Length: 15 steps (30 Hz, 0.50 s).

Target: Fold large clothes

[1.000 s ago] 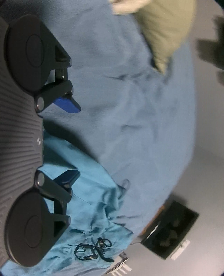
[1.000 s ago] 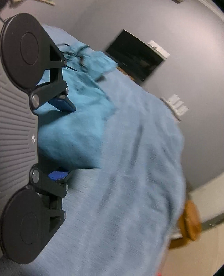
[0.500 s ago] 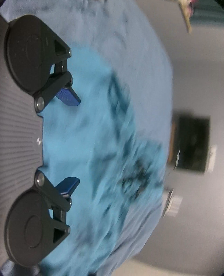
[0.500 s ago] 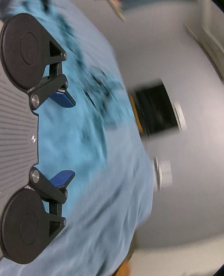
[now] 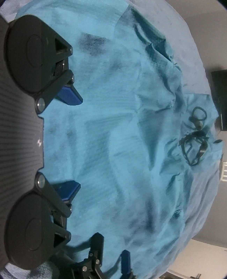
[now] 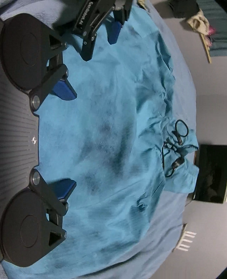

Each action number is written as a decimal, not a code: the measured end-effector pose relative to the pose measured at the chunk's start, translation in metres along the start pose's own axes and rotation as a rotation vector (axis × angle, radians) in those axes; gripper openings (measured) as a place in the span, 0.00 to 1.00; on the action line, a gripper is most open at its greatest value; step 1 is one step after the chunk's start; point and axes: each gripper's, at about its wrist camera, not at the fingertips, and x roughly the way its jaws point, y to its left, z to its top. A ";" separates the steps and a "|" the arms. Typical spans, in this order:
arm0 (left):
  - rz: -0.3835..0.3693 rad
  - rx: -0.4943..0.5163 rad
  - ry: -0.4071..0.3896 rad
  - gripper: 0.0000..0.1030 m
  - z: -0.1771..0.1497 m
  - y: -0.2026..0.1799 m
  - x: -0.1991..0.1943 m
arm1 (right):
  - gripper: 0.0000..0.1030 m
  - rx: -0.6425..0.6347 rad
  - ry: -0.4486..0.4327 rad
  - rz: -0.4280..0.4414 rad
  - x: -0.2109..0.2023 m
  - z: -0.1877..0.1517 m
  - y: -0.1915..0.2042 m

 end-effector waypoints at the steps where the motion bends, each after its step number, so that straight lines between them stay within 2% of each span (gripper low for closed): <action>1: 0.001 -0.012 -0.007 0.93 0.002 0.002 -0.003 | 0.97 0.005 0.000 0.002 -0.001 -0.002 -0.001; 4: 0.021 -0.083 -0.064 0.93 0.018 0.011 -0.010 | 0.97 0.025 -0.018 -0.001 0.002 -0.002 0.000; 9: 0.000 -0.223 -0.147 0.93 0.051 0.023 -0.003 | 0.95 0.186 -0.151 -0.016 -0.014 0.000 -0.027; 12: 0.015 -0.201 -0.155 0.93 0.061 0.021 0.014 | 0.91 0.294 -0.196 -0.032 -0.015 0.002 -0.048; 15: 0.096 -0.114 -0.122 0.93 0.050 0.018 0.041 | 0.91 0.316 -0.192 -0.030 -0.004 0.009 -0.060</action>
